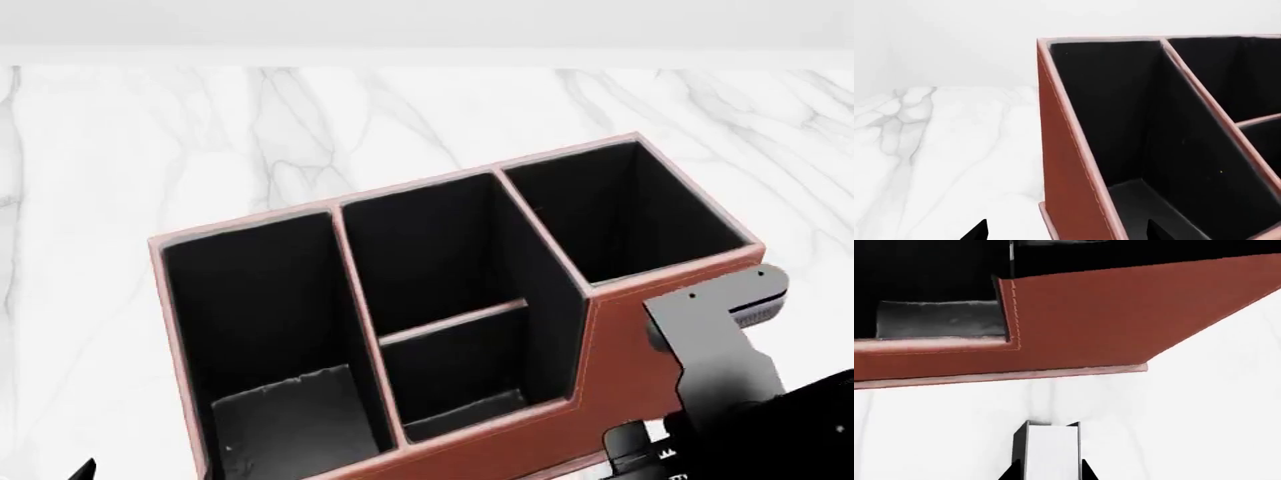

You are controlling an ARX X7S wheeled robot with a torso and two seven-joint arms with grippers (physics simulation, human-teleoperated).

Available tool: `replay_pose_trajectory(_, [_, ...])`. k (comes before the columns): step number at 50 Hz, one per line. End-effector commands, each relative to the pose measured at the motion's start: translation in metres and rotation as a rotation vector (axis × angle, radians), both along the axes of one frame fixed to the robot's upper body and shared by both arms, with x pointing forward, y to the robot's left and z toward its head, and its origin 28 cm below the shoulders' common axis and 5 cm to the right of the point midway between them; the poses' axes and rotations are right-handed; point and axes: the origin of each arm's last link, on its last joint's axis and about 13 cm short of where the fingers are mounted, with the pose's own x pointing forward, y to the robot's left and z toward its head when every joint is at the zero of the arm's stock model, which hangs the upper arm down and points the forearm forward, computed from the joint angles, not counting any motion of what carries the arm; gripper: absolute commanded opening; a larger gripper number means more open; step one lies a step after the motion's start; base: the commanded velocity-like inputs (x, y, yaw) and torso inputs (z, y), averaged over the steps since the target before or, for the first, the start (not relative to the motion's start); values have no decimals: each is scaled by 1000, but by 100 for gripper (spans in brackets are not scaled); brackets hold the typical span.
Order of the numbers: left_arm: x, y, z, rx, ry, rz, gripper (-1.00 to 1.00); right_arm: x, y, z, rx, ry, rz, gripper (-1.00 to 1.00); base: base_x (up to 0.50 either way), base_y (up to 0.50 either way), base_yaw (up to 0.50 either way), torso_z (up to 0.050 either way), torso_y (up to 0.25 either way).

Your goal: Pick up the book and place it in the left compartment of the caddy.

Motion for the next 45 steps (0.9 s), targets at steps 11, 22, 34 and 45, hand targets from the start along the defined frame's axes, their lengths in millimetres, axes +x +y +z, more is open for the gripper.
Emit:
replay_pose_trajectory(11, [2,0,3,-8,-11,0,100,14,11,16,154,-4,-198,-100,0,0,0,0,0])
replay_pose_trajectory(22, [3,0,3,-9,-13,3,100,-1,23,43,57,59,-128,-100,0,0,0,0,0])
replay_pose_trajectory(34, [3,1,4,-9,-13,6,100,-17,48,109,-35,-5,4,-100,0,0,0,0,2])
replay_pose_trajectory(45, [4,1,3,-8,-6,3,100,-7,65,152,-8,-100,49,-100,0,0,0,0,1])
